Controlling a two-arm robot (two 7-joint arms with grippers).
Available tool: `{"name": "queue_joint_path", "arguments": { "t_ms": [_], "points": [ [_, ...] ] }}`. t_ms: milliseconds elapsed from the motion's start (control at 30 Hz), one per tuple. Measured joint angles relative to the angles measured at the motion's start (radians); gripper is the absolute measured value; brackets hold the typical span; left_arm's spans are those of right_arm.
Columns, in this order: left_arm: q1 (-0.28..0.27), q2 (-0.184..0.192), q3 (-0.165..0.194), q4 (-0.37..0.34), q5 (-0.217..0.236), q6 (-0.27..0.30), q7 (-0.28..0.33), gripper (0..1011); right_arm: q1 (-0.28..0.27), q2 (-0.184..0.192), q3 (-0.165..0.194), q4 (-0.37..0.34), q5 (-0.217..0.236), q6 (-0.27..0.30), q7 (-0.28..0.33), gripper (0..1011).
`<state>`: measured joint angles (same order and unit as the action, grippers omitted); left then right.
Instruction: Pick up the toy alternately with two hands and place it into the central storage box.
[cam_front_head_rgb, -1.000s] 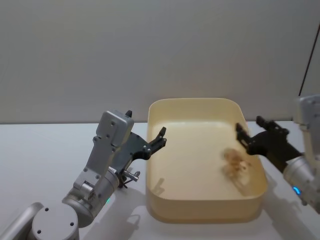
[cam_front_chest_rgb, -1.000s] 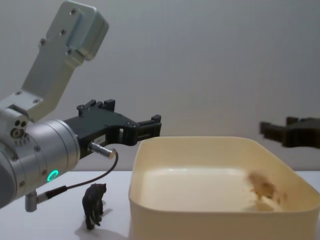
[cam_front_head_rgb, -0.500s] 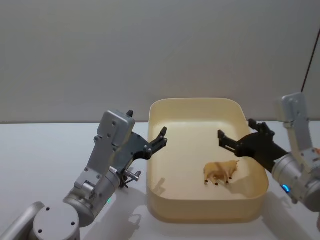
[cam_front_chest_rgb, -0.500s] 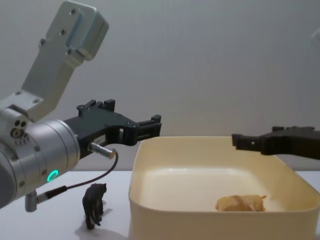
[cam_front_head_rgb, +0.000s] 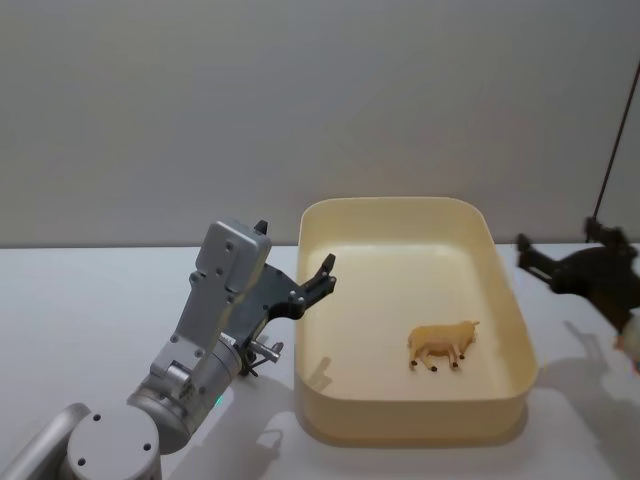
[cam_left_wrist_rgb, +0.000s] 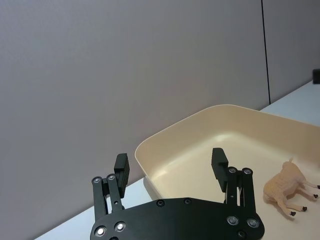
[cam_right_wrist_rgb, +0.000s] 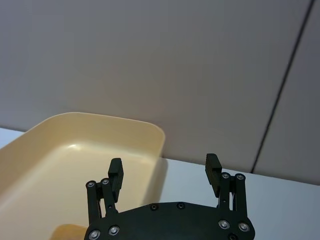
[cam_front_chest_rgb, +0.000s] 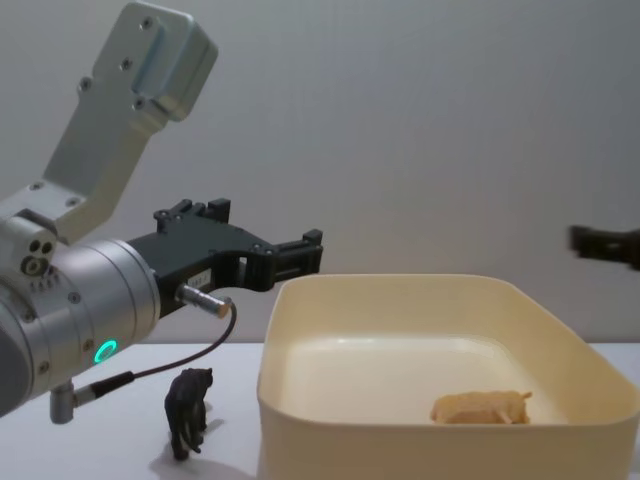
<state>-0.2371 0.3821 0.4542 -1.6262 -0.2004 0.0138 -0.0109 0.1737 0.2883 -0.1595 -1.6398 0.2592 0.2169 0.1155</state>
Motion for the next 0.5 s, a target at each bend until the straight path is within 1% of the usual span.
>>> {"name": "queue_joint_path", "arguments": {
  "t_ms": [33,100,167,267,333,500],
  "points": [
    [0.000,0.000,0.000,0.000,0.000,0.000,0.000,1002,-0.015,0.015,0.015,-0.013,0.014,-0.004,-0.013,1001],
    [0.000,0.000,0.000,0.000,0.000,0.000,0.000,1002,-0.031,0.029,0.030,-0.026,0.025,-0.006,-0.024,1001],
    [0.000,0.000,0.000,0.000,0.000,0.000,0.000,1002,-0.060,0.053,0.054,-0.047,0.043,-0.008,-0.042,1001],
    [0.000,0.000,0.000,0.000,0.000,0.000,0.000,1002,-0.089,0.074,0.076,-0.066,0.060,-0.008,-0.059,1001],
    [0.000,0.000,0.000,0.000,0.000,0.000,0.000,1002,-0.129,0.100,0.105,-0.087,0.079,-0.007,-0.079,1001],
    [0.000,0.000,0.000,0.000,0.000,0.000,0.000,1002,-0.180,0.129,0.137,-0.103,0.094,-0.001,-0.098,1001]
  ]
}}
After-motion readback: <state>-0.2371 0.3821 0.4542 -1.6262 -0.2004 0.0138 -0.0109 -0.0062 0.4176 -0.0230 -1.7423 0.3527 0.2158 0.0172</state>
